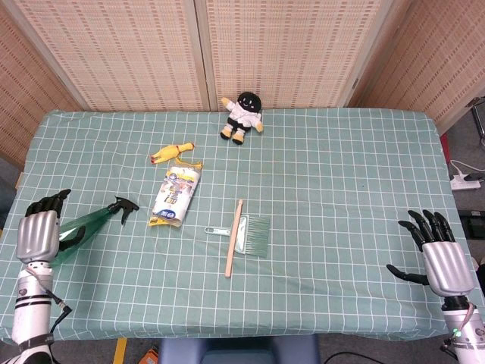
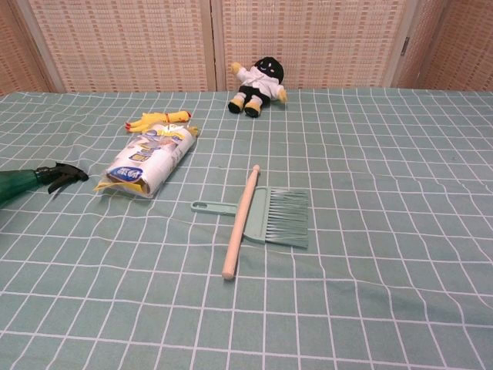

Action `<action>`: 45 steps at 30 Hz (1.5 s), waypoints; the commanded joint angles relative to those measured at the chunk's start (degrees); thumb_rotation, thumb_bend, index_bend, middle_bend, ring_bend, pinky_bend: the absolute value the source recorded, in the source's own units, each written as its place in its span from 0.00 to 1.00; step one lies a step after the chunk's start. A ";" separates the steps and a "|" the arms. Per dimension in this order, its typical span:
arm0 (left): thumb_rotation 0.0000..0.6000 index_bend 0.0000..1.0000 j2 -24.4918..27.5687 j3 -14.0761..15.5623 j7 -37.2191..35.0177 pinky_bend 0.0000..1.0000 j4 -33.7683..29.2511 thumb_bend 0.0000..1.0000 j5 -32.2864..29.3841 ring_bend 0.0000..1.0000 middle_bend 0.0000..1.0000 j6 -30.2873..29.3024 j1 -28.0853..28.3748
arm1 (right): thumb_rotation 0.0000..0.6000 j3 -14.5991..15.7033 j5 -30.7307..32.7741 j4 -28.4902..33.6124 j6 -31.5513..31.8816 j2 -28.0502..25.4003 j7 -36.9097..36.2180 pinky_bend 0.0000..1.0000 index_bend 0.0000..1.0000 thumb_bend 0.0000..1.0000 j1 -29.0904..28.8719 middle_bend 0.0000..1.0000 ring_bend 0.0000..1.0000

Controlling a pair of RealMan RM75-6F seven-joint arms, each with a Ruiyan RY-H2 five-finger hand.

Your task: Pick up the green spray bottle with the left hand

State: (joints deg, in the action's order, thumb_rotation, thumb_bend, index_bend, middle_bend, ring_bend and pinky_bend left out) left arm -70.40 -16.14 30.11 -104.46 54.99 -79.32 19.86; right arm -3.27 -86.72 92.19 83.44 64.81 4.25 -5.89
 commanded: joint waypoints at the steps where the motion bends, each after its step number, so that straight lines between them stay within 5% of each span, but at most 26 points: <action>1: 1.00 0.17 -5.92 -6.01 13.41 0.20 -0.54 0.27 -14.77 0.18 0.22 -0.30 8.24 | 1.00 0.06 -0.13 -0.16 -0.01 -0.07 -0.49 0.04 0.23 0.00 -0.01 0.09 0.03; 10: 1.00 0.17 -12.06 -10.39 20.28 0.20 3.81 0.29 -29.66 0.18 0.23 -0.64 15.33 | 1.00 0.20 -0.13 -0.02 -0.67 -0.50 -1.17 0.04 0.23 0.00 -0.25 0.09 0.03; 14: 1.00 0.17 -15.77 -9.78 25.23 0.20 12.58 0.31 -32.26 0.19 0.23 -1.18 19.98 | 1.00 0.30 -0.15 0.05 -0.88 -0.77 -1.64 0.04 0.23 0.00 -0.29 0.09 0.03; 24: 1.00 0.19 -18.58 -7.86 27.14 0.20 21.37 0.35 -35.05 0.20 0.25 -0.06 21.96 | 1.00 0.45 -0.05 0.35 -1.25 -1.19 -2.26 0.04 0.23 0.00 -0.34 0.09 0.03; 36: 1.00 0.18 -18.89 -7.11 25.77 0.19 24.74 0.31 -37.75 0.20 0.25 2.97 21.10 | 1.00 0.43 0.06 0.49 -1.28 -1.15 -1.89 0.04 0.23 0.00 -0.38 0.09 0.03; 45: 1.00 0.15 -17.18 -8.15 28.06 0.18 21.07 0.29 -42.36 0.20 0.24 3.06 21.52 | 1.00 0.38 0.17 0.45 -1.12 -0.97 -1.63 0.04 0.23 0.00 -0.33 0.09 0.03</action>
State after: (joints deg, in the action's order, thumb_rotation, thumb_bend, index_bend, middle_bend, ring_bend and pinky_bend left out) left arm -88.15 -24.15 57.29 -82.61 13.46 -76.15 41.13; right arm -2.90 -86.54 92.65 82.30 63.83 2.70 -6.25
